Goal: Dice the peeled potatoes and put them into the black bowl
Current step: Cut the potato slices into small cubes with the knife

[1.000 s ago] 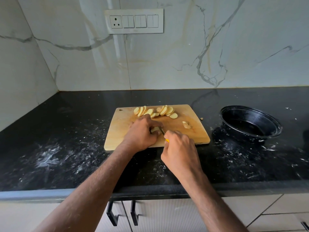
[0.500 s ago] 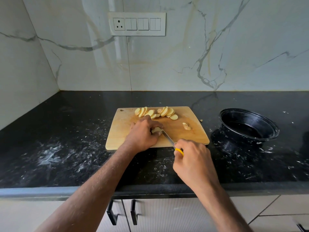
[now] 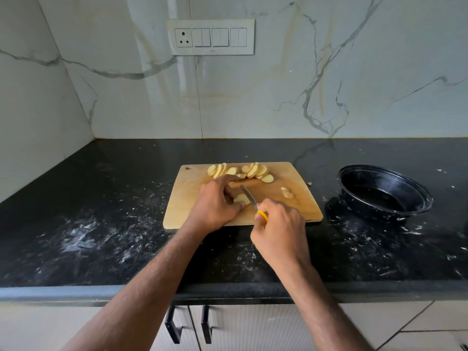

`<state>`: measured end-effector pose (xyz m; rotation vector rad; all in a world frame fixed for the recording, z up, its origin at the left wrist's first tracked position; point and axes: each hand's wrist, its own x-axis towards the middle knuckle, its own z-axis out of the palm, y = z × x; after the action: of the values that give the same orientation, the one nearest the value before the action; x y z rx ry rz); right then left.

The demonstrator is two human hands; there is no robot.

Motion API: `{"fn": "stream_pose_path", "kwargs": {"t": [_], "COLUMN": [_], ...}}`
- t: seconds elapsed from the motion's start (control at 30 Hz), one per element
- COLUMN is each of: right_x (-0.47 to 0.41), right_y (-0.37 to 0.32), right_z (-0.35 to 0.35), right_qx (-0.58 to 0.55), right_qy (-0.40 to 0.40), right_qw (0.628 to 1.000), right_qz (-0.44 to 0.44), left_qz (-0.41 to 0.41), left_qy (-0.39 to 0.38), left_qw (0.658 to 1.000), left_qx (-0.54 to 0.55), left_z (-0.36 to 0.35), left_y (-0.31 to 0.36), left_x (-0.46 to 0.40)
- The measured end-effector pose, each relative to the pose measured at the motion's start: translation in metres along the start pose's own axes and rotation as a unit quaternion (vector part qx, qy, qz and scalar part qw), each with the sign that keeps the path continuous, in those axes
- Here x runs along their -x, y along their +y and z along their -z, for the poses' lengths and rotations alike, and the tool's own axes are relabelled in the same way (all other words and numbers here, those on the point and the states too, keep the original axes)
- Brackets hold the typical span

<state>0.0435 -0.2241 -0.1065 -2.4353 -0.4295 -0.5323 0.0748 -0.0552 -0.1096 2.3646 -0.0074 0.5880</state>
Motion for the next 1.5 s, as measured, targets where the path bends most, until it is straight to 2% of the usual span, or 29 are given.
{"fn": "stream_pose_path", "kwargs": {"t": [0.23, 0.4, 0.77, 0.9, 1.07, 1.23, 1.5], "right_x": [-0.001, 0.000, 0.024, 0.029, 0.024, 0.006, 0.001], "right_y": [-0.003, -0.004, 0.008, 0.016, 0.013, -0.004, -0.005], "right_z": [0.001, 0.002, 0.024, 0.033, 0.030, 0.010, -0.002], "right_qx": [0.016, 0.019, 0.032, 0.033, -0.005, 0.010, 0.009], "right_qy": [-0.010, -0.029, -0.061, -0.038, 0.033, 0.013, -0.001], "right_qw": [1.000, 0.999, 0.997, 0.999, 0.999, 1.000, 1.000], "right_qz": [0.023, 0.030, 0.033, 0.021, -0.002, 0.009, 0.019], "left_qz": [-0.016, -0.056, -0.040, -0.034, -0.006, 0.011, 0.009], "left_qy": [0.000, -0.020, -0.044, -0.050, -0.033, 0.011, 0.016], "left_qw": [1.000, 0.997, 0.995, 0.996, 0.999, 1.000, 1.000], "left_qx": [0.006, -0.056, -0.074, -0.069, -0.028, 0.017, 0.012], "left_z": [0.000, -0.004, -0.006, -0.007, 0.000, 0.004, 0.002], "left_y": [-0.002, -0.003, -0.002, -0.001, 0.002, 0.000, -0.001], "left_x": [0.000, -0.004, -0.005, -0.003, -0.001, 0.003, 0.002]}}
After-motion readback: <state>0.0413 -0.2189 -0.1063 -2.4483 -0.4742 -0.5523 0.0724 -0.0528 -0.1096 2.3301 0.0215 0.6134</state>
